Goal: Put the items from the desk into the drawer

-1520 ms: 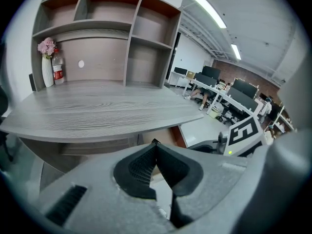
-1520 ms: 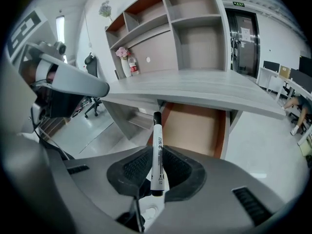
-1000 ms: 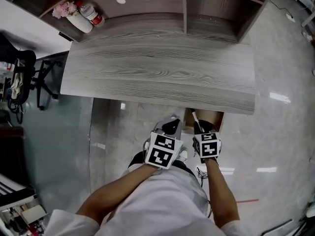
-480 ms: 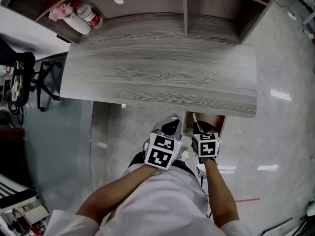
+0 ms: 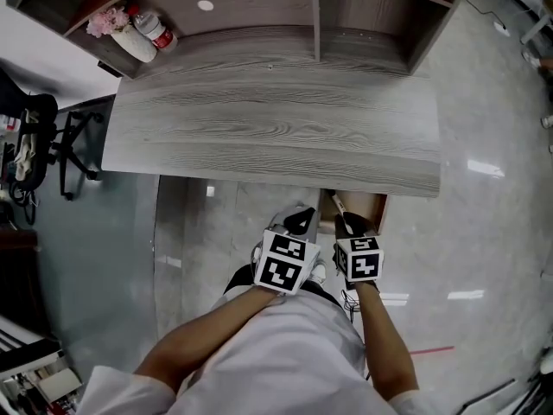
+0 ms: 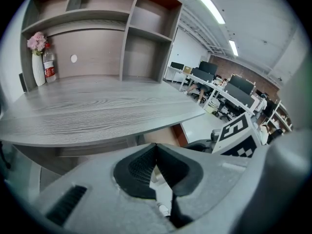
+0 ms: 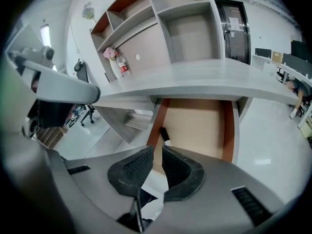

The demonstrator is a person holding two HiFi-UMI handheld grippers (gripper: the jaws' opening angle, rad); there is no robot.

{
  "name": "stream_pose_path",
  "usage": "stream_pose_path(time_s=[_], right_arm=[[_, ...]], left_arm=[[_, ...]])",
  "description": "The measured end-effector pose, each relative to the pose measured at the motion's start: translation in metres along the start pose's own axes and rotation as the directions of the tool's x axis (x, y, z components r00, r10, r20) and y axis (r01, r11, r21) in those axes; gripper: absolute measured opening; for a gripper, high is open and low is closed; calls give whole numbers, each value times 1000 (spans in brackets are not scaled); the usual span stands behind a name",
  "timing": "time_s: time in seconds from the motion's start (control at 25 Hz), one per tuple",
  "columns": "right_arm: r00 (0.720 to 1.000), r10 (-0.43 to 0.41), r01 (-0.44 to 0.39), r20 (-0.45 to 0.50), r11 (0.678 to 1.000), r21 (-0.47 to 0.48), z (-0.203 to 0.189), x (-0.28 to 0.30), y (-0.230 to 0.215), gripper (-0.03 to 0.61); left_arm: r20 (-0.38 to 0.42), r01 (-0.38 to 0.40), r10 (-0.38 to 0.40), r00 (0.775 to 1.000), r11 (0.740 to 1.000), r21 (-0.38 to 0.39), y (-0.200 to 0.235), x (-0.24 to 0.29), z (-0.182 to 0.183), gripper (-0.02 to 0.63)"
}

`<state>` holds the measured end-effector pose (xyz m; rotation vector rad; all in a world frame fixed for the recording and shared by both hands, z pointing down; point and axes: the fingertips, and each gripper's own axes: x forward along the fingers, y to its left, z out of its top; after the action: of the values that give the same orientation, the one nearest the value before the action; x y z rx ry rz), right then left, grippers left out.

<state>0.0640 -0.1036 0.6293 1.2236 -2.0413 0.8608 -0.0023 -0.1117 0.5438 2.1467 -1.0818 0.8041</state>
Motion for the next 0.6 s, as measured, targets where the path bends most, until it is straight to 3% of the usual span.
stream_pose_path(time_s=[0.6], right_arm=[[979, 37, -29, 200, 999, -44, 34, -86, 38, 14]], left_arm=[[89, 5, -6, 996, 1000, 17, -40, -31, -5, 3]])
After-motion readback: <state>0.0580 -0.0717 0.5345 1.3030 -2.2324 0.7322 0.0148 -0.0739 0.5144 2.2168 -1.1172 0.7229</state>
